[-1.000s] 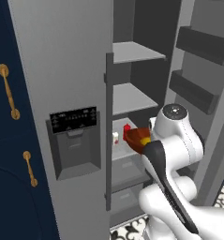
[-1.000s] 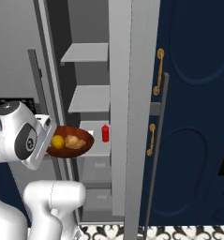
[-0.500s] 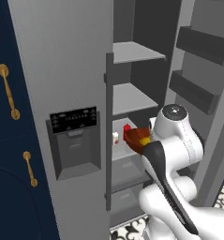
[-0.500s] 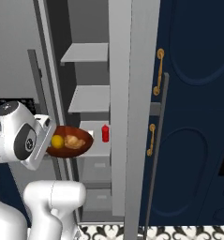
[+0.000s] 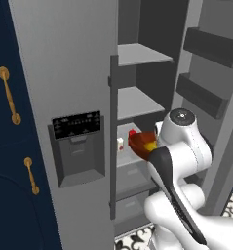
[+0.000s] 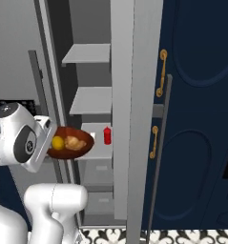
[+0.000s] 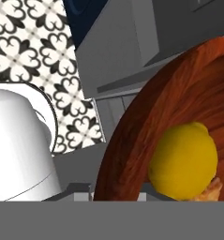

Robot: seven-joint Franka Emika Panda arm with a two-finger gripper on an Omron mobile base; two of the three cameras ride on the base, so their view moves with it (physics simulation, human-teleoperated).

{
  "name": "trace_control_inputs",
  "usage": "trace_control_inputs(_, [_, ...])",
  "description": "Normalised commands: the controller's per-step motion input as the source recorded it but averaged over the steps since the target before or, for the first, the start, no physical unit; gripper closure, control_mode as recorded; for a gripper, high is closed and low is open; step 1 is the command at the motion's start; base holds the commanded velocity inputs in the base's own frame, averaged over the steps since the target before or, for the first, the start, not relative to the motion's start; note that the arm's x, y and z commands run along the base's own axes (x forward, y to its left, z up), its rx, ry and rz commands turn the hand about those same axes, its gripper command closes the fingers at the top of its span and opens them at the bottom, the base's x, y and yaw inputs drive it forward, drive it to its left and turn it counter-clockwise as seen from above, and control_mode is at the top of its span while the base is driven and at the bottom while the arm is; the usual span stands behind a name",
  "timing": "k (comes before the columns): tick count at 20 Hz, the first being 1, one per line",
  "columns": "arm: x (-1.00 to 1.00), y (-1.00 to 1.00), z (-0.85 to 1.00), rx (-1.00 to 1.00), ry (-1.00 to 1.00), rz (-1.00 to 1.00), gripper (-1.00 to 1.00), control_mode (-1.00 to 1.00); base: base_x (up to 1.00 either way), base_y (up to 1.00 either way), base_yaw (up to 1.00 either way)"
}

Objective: Pick the chicken drumstick and lemon from their plates and place them in the bowl. Then put the bowl in the fridge.

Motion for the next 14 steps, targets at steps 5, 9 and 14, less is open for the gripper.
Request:
trace_control_inputs(5, [0.14, 0.0, 0.15, -0.02, -0.31, 0.1, 1.0, -1.0, 0.0, 0.0, 0.0])
trace_control_inputs(9, [0.76, -0.19, 0.01, -0.04, -0.1, 0.19, 1.0, -1.0, 0.0, 0.0, 0.0])
trace_control_inputs(14, [0.78, -0.46, 0.0, -0.02, -0.05, 0.28, 1.0, -1.0, 0.0, 0.0, 0.0])
